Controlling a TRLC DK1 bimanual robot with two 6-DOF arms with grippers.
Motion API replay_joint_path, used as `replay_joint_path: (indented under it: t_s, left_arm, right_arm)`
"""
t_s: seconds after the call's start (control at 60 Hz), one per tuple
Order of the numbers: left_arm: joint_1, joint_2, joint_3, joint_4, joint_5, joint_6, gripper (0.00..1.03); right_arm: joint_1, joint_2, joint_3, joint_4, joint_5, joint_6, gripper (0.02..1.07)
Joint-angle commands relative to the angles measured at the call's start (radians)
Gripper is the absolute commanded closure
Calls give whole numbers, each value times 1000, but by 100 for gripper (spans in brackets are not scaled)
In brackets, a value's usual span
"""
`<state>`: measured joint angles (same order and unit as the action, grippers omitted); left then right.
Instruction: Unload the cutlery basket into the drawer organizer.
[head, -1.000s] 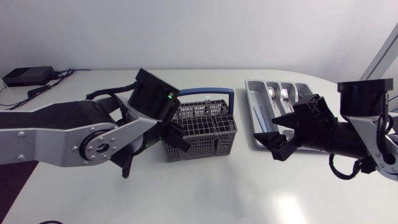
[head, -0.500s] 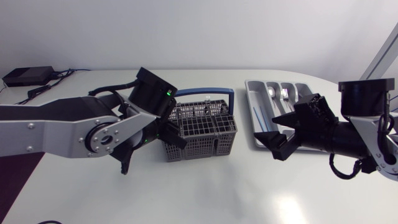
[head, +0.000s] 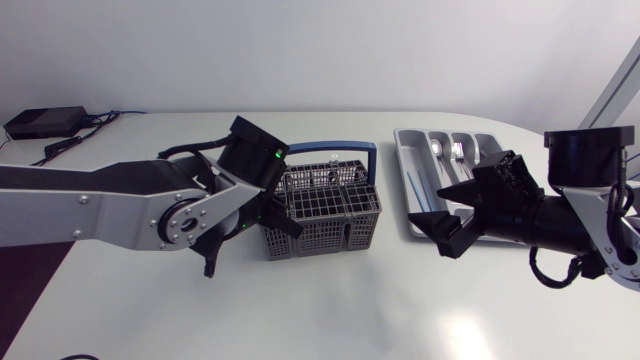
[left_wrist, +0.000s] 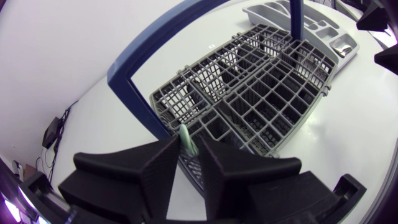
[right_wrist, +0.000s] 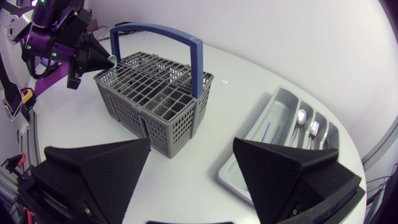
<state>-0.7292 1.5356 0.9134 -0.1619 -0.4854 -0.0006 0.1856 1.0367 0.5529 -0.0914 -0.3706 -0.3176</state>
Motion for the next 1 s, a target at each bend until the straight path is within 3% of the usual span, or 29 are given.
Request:
replay_joint_path:
  t_s: [0.0, 0.483, 0.983]
  left_arm:
    - [2, 24, 25, 10, -9, -21, 85]
    - [-56, 4, -10, 68, -87, 8, 93]
    - [-131, -106, -120, 237, -222, 189, 92]
  right_arm:
    - [-6, -4, -30, 13, -8, 15, 11]
    - [-11, -13, -39, 13, -27, 5, 11]
    - [-12, -38, -48, 7, -37, 5, 11]
